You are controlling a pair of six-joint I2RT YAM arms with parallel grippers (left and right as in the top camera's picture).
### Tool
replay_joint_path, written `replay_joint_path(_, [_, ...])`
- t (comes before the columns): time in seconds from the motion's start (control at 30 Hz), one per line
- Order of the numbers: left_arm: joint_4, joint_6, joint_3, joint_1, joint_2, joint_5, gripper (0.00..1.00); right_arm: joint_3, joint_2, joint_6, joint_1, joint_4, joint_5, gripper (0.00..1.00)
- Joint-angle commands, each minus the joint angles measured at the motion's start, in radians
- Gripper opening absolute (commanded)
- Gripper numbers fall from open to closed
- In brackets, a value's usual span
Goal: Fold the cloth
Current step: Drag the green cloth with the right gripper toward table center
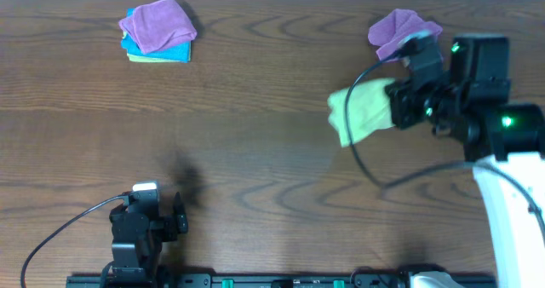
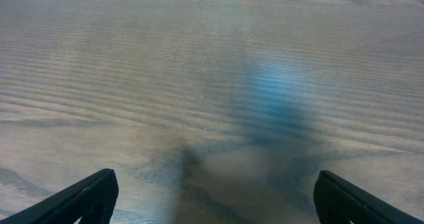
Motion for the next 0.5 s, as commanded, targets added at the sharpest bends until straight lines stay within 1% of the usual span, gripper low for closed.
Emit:
replay_joint_path(0.0, [-0.018,0.014,-0.018,-0.004,-0.006,-0.018,0.95,0.008,-0.040,-0.013,0.092,-0.048,-0.071,0.01])
replay_joint_path(0.13, [-0.018,0.014,-0.018,-0.004,-0.006,-0.018,0.95,0.008,-0.060,0.034,0.235,-0.076,-0.122,0.01])
replay_joint_path(0.3, [-0.018,0.014,-0.018,-0.004,-0.006,-0.018,0.95,0.008,-0.060,0.108,0.414,-0.054,-0.180,0.01])
replay_joint_path(0.4, [-0.018,0.014,-0.018,-0.004,-0.006,-0.018,0.96,0.008,-0.060,0.146,0.493,-0.006,-0.195,0.01])
replay_joint_path(0.47, [-0.018,0.014,-0.018,-0.004,-0.006,-0.018,0.96,0.008,-0.054,0.148,0.514,0.017,-0.190,0.01])
